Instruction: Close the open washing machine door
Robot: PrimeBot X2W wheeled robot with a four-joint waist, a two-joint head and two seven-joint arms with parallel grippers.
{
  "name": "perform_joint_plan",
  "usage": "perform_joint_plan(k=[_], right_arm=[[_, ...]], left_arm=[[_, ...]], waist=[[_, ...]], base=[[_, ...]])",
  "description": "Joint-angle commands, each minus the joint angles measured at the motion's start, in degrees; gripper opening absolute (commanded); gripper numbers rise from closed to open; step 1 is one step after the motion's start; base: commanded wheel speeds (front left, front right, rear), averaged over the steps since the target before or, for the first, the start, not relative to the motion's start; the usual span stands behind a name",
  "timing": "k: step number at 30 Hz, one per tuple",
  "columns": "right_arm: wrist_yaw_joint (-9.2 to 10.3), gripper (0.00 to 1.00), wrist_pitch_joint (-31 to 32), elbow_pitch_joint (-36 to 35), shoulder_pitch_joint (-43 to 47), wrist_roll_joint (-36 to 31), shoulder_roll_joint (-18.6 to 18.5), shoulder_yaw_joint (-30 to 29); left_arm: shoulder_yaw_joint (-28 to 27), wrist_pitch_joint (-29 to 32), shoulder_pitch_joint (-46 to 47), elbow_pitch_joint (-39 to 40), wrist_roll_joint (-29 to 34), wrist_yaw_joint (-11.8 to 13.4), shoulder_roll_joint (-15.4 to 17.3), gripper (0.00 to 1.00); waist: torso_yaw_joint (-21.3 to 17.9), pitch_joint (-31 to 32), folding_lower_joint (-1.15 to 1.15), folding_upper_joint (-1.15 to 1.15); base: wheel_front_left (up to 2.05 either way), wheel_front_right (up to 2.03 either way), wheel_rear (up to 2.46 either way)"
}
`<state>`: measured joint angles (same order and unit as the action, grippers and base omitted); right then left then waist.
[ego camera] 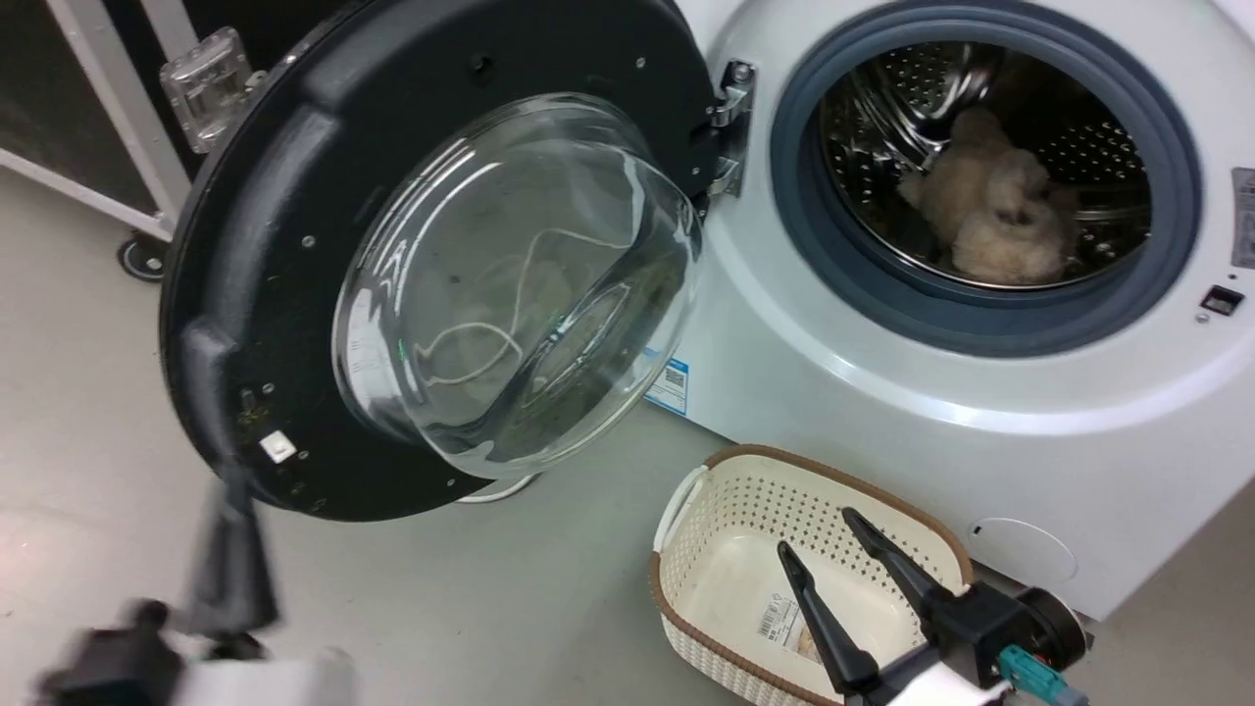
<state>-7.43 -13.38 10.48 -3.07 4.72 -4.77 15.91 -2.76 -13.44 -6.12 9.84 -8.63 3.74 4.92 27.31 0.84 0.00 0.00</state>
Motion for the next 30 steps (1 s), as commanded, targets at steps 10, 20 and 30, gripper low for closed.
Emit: perform_joint_plan(k=[10,20,30], right_arm=[[-0.06,1.00,-1.6,-1.1,2.7,-1.0,0.0,-1.8],[-0.06,1.00,-1.6,-1.5,1.9,-0.8,-2.2,-2.0],[-0.06,1.00,-1.6,-1.5,1.7,-0.3,-3.0,-2.0]], left_arm=[[-13.8,2.5,17.4,-5.9,-16.1,-7.9,7.8,0.00],[-23.7,19.5,34.1,-25.1,-35.2,-6.3,15.0,0.00],[-30.4,37.8,40.8,-42.1,-49.9,-3.8,19.6,0.00]], waist=[[-0.5,-2.6,0.00,0.00],[-5.6,-6.6,0.00,0.00],[-8.9,-7.0,0.00,0.00]], base=[[0.00,0.00,0.00],[0.00,0.00,0.00],[0.00,0.00,0.00]])
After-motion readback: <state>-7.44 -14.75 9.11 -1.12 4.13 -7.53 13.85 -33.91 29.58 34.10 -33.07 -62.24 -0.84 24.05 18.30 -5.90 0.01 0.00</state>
